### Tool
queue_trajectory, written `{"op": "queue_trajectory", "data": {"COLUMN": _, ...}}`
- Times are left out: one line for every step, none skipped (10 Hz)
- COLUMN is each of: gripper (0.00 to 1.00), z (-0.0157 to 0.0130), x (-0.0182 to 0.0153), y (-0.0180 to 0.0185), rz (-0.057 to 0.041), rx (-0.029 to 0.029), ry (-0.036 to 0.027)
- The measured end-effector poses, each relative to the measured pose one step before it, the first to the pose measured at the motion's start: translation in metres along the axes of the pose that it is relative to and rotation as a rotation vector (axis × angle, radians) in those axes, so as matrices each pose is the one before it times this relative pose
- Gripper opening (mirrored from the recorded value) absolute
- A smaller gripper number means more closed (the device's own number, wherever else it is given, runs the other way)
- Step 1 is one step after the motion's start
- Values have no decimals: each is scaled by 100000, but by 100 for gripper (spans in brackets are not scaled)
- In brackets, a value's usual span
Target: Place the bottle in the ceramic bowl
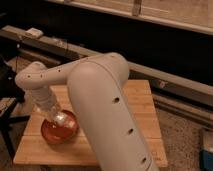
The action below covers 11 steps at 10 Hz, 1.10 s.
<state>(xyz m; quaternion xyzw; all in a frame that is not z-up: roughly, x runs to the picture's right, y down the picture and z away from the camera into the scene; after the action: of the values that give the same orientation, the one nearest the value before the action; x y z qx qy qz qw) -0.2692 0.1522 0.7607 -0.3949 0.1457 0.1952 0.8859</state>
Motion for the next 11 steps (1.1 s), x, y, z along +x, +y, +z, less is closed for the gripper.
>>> {"op": "queue_trajectory", "data": {"gripper": 22, "z": 484, "x": 153, "y": -39, "rz": -930, "rx": -923, "ry": 1927}}
{"op": "queue_trajectory", "data": {"gripper": 34, "z": 250, "x": 362, "y": 74, "rz": -1870, "rx": -1909, "ry": 2641}}
{"op": "queue_trajectory", "data": {"gripper": 42, "z": 69, "x": 226, "y": -59, "rz": -616, "rx": -595, "ry": 1243}}
{"op": "queue_trajectory", "data": {"gripper": 54, "z": -84, "x": -7, "y": 39, "rz": -501, "rx": -247, "ry": -320}}
{"op": "queue_trajectory", "data": {"gripper": 63, "z": -100, "x": 0, "y": 55, "rz": -473, "rx": -164, "ry": -447}}
{"op": "queue_trajectory", "data": {"gripper": 72, "z": -113, "x": -3, "y": 83, "rz": -578, "rx": -258, "ry": -506}}
{"op": "queue_trajectory", "data": {"gripper": 78, "z": -87, "x": 115, "y": -70, "rz": -536, "rx": -348, "ry": -332}}
{"op": "queue_trajectory", "data": {"gripper": 80, "z": -62, "x": 76, "y": 2, "rz": -998, "rx": -479, "ry": -313}}
{"op": "queue_trajectory", "data": {"gripper": 80, "z": -52, "x": -13, "y": 74, "rz": -853, "rx": -405, "ry": -240}}
{"op": "queue_trajectory", "data": {"gripper": 80, "z": -10, "x": -38, "y": 53, "rz": -106, "rx": -10, "ry": -22}}
{"op": "queue_trajectory", "data": {"gripper": 80, "z": 4, "x": -24, "y": 34, "rz": -65, "rx": 4, "ry": 21}}
